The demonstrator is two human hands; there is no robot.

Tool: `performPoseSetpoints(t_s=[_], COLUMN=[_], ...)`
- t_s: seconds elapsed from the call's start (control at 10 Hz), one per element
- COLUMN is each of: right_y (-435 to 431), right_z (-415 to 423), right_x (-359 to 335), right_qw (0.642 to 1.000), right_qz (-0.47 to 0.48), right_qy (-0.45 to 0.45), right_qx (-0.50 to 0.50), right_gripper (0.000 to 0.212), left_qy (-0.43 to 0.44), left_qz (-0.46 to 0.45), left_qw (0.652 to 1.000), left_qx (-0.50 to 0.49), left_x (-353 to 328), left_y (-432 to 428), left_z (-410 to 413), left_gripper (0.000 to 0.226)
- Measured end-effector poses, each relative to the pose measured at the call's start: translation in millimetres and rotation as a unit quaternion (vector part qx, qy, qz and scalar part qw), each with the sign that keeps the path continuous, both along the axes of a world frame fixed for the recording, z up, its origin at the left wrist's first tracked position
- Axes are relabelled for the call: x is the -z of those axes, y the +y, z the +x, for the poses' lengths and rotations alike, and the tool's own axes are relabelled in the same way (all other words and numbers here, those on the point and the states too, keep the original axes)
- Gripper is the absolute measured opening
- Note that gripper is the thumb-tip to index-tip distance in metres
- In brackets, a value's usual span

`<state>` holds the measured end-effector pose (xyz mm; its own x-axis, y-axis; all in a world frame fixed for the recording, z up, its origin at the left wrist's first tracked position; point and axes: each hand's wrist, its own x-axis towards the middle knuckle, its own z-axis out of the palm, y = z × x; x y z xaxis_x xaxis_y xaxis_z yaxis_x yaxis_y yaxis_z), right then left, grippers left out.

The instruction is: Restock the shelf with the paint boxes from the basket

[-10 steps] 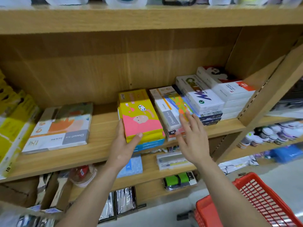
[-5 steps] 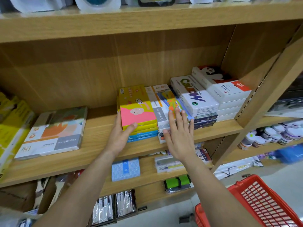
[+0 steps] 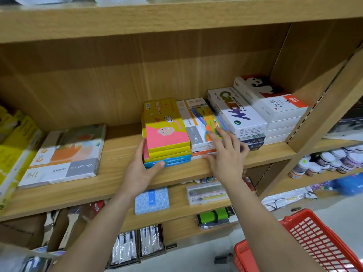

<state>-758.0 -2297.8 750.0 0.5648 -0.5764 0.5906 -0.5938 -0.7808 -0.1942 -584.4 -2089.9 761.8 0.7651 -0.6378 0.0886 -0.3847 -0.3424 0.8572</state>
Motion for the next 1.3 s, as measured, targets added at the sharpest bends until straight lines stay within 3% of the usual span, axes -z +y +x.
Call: performPoseSetpoints(t_s=[0.1, 0.3, 0.4, 0.7, 1.1, 1.3], right_y=[-1.7, 9.4, 15.2, 21.1, 22.8, 41.5], right_z=[-0.7, 1.1, 11.7, 16.2, 10.0, -13.9], right_x=[-1.3, -4.1, -6.1, -13.6, -48.9, -81.3], right_qw=[1.000, 0.999, 0.998, 0.995, 0.979, 0.973], right_qz=[0.010, 0.038, 0.061, 0.094, 0.151, 0.148], right_qy=[0.007, -0.013, -0.025, -0.011, 0.134, 0.174], right_qx=[-0.007, -0.016, 0.004, 0.014, 0.011, 0.000], right_gripper=[0.075, 0.063, 0.057, 0.052, 0.054, 0.061], left_qy=[-0.028, -0.122, -0.076, -0.048, -0.087, -0.206], left_qz=[0.014, 0.097, 0.057, 0.019, 0.096, 0.140], left_qw=[0.999, 0.988, 0.994, 0.998, 0.991, 0.969], left_qx=[-0.004, 0.015, 0.059, 0.041, 0.017, 0.000], left_x=[-1.8, 0.9, -3.2, -13.9, -39.0, -60.2], left_y=[-2.2, -10.7, -12.4, -22.6, -14.4, 10.9], left_z=[2.6, 7.1, 10.1, 10.6, 8.6, -22.2], left_gripper=[0.081, 0.084, 0.101, 0.081, 0.067, 0.061])
